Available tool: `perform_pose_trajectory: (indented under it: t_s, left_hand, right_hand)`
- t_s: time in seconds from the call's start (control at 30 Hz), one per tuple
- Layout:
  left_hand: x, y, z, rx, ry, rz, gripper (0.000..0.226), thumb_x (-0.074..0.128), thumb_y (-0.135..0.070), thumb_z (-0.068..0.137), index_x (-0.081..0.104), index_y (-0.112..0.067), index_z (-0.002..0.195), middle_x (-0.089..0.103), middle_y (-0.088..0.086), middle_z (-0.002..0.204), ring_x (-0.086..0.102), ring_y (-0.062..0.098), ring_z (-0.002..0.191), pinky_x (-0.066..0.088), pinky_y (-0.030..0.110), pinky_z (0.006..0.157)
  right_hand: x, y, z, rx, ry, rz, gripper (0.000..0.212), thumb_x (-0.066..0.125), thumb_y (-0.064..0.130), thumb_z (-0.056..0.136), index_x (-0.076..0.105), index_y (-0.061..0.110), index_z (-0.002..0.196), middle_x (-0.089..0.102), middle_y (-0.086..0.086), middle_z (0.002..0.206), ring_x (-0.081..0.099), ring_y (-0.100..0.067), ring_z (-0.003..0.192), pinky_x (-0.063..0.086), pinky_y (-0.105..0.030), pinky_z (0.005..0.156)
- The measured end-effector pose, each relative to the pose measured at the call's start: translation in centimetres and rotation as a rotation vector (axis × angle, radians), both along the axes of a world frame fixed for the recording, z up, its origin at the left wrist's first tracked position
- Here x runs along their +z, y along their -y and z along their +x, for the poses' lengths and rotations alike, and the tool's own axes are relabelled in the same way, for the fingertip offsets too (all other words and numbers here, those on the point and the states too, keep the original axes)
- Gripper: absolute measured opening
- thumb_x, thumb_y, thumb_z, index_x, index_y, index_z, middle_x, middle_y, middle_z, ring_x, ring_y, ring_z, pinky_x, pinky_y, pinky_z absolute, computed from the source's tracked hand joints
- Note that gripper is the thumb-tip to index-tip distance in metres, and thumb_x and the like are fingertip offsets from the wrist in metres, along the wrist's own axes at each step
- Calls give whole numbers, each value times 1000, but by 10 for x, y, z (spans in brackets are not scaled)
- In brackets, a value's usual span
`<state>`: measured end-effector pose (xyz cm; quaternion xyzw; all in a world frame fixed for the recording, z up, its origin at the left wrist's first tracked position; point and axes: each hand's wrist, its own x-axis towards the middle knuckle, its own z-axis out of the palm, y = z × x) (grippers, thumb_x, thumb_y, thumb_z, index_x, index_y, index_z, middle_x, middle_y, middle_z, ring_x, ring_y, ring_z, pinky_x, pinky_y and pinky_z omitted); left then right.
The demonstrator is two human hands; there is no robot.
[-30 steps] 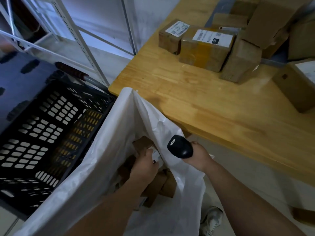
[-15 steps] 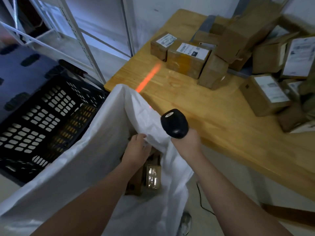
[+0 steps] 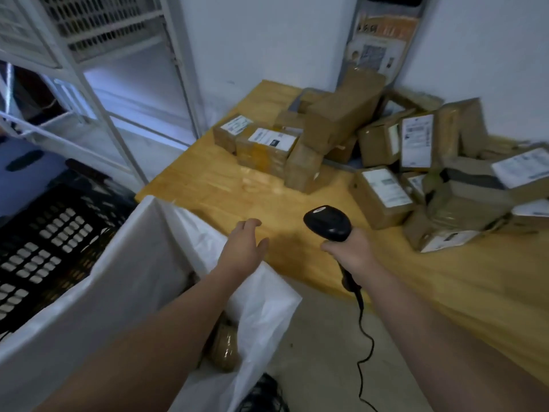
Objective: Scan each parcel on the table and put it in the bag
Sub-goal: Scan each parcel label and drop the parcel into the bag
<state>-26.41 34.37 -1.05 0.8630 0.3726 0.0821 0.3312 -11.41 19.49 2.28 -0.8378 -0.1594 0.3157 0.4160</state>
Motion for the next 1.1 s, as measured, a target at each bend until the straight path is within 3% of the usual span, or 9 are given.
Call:
perform_pose_trajectory:
  t_s: [0.17, 0.3, 0.43, 0.6, 0.7, 0.83, 0.9, 0.97, 1.1]
  left_hand:
    - [24, -12, 73, -70, 51, 28, 49, 53, -29, 98, 40, -12, 141, 41, 9, 141, 51, 26, 117, 40, 29, 89]
    - [35, -41, 127, -93, 98, 36, 55, 56, -35, 96, 37, -11, 142, 41, 8, 140, 44, 24, 127, 38, 29, 97]
    - [52, -77, 178, -85, 153, 1, 77, 62, -47, 89, 27, -11, 147, 32, 9, 145, 34, 25, 135, 35, 33, 104]
    - [71, -116, 243, -72, 121, 25, 117, 68, -67, 73, 0, -16, 154, 10, 12, 157, 11, 31, 146, 22, 45, 117]
    - [82, -131, 280, -121, 14, 90, 123, 66, -74, 68, -6, -23, 154, 2, 14, 159, 3, 36, 146, 16, 50, 117]
    - [90, -138, 308, -250, -134, 185, 108, 64, -69, 74, 5, -25, 153, 24, 20, 150, 28, 40, 136, 33, 49, 109]
    - [88, -141, 313, -252, -105, 189, 95, 64, -61, 78, 16, -25, 151, 35, 18, 140, 41, 38, 125, 42, 48, 102]
    - [89, -144, 310, -149, 64, 20, 82, 62, -57, 80, 28, -26, 147, 42, 13, 136, 47, 34, 120, 45, 46, 99]
    - [97, -131, 287, 17, 472, -693, 51, 57, -47, 90, 45, -28, 136, 53, 3, 133, 54, 20, 114, 48, 44, 99]
  right_hand:
    - [24, 3, 57, -117, 27, 72, 15, 72, 4, 78, 59, 5, 72, 54, -13, 69, 53, -25, 66, 39, -31, 59]
    - [36, -25, 96, -169, 34, 135, 11, 71, 8, 78, 64, 1, 79, 56, -13, 69, 55, -26, 67, 43, -36, 64]
    - [49, -57, 134, -295, 63, 226, 17, 73, 13, 80, 61, 7, 70, 56, -8, 63, 55, -22, 62, 43, -33, 62]
    - [54, -87, 170, -398, 78, 337, 17, 74, 18, 82, 68, 8, 94, 70, -9, 80, 66, -21, 75, 54, -34, 70]
    - [50, -95, 186, -446, -6, 390, 24, 72, 16, 84, 66, 7, 105, 70, -12, 86, 68, -22, 78, 57, -33, 71]
    - [49, -89, 198, -452, -84, 441, 31, 71, 12, 85, 58, 12, 114, 66, -8, 92, 65, -17, 77, 51, -26, 64]
    - [50, -81, 202, -442, -101, 475, 34, 72, 9, 84, 56, 15, 114, 65, -8, 91, 64, -18, 78, 53, -26, 65]
    - [50, -74, 205, -450, -120, 524, 38, 73, 8, 83, 56, 14, 117, 65, -11, 92, 65, -21, 83, 56, -28, 69]
    - [52, -60, 211, -512, -216, 731, 56, 80, 19, 76, 54, 7, 124, 65, -10, 101, 67, -22, 92, 58, -33, 75]
